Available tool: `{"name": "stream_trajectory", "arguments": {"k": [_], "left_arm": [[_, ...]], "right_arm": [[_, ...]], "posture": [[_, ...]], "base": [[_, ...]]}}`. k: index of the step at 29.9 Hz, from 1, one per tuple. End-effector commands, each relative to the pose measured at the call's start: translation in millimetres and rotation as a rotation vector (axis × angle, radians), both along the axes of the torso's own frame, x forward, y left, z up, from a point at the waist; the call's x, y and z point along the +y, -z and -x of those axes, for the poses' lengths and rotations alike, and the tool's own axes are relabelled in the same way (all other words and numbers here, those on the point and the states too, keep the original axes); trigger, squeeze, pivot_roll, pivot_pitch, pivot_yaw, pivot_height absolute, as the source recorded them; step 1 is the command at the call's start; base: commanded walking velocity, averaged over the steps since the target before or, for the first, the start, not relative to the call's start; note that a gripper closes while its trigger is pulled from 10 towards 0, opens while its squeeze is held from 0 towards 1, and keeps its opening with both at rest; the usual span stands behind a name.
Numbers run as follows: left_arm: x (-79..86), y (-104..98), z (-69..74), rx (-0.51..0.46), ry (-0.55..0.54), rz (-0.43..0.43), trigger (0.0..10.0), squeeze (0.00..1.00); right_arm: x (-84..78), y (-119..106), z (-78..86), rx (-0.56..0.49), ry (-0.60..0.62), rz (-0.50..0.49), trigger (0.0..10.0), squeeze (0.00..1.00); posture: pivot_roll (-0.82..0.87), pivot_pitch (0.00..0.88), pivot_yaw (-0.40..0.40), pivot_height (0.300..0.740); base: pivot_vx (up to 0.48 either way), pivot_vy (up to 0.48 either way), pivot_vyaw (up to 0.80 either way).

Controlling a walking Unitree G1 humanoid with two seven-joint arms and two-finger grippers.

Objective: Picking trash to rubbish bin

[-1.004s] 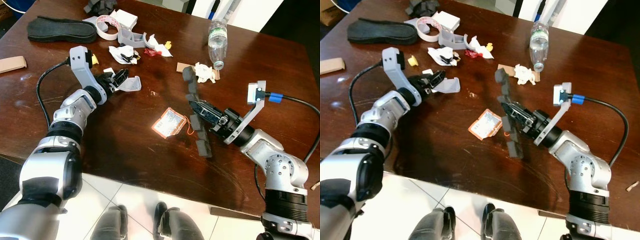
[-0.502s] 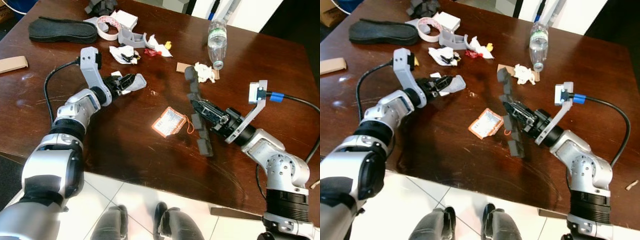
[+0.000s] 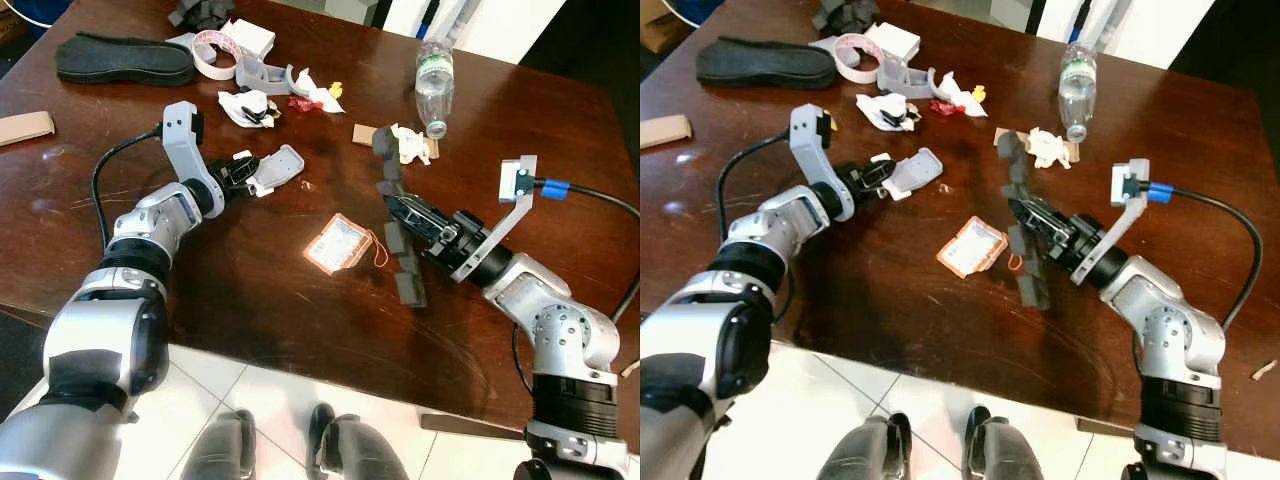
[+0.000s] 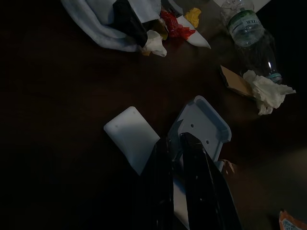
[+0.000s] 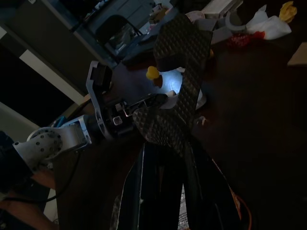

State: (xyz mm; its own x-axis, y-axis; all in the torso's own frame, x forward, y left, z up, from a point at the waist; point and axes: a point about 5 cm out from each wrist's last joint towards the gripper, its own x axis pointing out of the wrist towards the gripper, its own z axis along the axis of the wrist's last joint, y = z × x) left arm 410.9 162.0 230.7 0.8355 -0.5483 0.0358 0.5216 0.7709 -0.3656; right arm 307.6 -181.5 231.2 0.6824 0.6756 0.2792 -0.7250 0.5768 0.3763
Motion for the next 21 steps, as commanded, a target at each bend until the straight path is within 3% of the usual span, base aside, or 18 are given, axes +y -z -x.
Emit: {"name": "stream_trajectory", "arguments": {"k": [1,4,8,9,11,13,16,18,21], "left_arm": [[5.4,21,4.2,0.049,-0.017,-0.018,0.0,0.00],[8.2,8,4.3,-0.036,-0.008,0.010,0.0,0.00],[18.3,-26,19.7,-0.242,0.037,0.228,0.0,0.00],[18.3,-26,19.7,-0.242,0.037,0.228,0.0,0.00],[19.3,-26,41.8,-0.311,0.075,0.301,0.0,0.00],[19.3,-26,41.8,-0.311,0.075,0.301,0.0,0.00],[20.0,-20,66.5,-0.348,0.104,0.325,0.0,0.00],[20.0,-20,66.5,-0.348,0.104,0.325,0.0,0.00],[18.9,-18,83.2,-0.374,0.141,0.346,0.0,0.00]], "right_arm": [[-3.4,1,0.1,-0.004,0.014,-0.016,0.0,0.00],[-3.5,-1,-0.9,-0.014,0.014,-0.043,0.0,0.00],[-2.1,-5,-2.3,-0.033,0.010,-0.148,0.0,0.00],[-2.1,-5,-2.3,-0.033,0.010,-0.148,0.0,0.00],[2.3,-4,-4.7,-0.037,0.002,-0.191,0.0,0.00],[2.3,-4,-4.7,-0.037,0.002,-0.191,0.0,0.00],[7.7,-1,-10.3,-0.034,-0.008,-0.216,0.0,0.00],[7.7,-1,-10.3,-0.034,-0.008,-0.216,0.0,0.00],[11.5,5,-17.9,-0.020,0.001,-0.221,0.0,0.00]], "posture": [[-0.07,0.333,-0.082,0.740],[-0.06,0.320,-0.076,0.740],[-0.05,0.289,-0.068,0.740],[-0.05,0.289,-0.068,0.740],[-0.02,0.264,-0.064,0.740],[-0.02,0.264,-0.064,0.740],[0.02,0.236,-0.060,0.740],[0.02,0.236,-0.060,0.740],[0.06,0.201,-0.055,0.740]], "base": [[0.000,0.000,0.00],[0.000,0.000,0.00],[0.000,0.000,0.00],[0.000,0.000,0.00],[0.000,0.000,0.00],[0.000,0.000,0.00],[0.000,0.000,0.00],[0.000,0.000,0.00],[0.000,0.000,0.00]]}}
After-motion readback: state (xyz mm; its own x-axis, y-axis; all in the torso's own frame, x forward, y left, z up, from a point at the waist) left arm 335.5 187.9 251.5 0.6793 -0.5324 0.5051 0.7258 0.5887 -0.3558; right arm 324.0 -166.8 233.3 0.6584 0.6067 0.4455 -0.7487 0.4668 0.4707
